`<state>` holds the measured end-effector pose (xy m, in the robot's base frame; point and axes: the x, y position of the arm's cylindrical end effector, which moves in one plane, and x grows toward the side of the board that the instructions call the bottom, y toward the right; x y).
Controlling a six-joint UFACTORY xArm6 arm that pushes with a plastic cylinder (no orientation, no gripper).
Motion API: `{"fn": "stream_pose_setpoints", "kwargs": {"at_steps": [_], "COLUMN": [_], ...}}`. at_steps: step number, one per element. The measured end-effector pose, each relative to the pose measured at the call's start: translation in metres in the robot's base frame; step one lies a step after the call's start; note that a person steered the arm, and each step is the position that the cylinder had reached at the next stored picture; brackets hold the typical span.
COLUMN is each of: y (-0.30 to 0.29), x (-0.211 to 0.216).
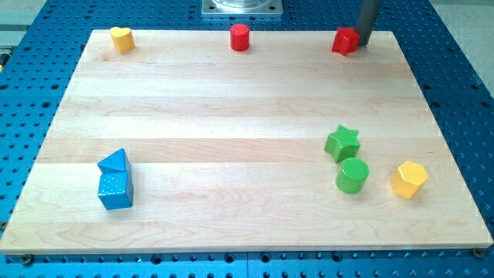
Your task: Place your arm to the right of the hexagon
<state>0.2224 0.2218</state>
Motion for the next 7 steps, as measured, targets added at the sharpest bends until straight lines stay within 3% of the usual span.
{"fn": "stream_pose_setpoints", "kwargs": {"at_steps": [1, 3, 5, 6, 7], "y": [0.003, 0.028, 0.028, 0.034, 0.081], "x": [0.023, 0.14, 0.143, 0.174, 0.24]}}
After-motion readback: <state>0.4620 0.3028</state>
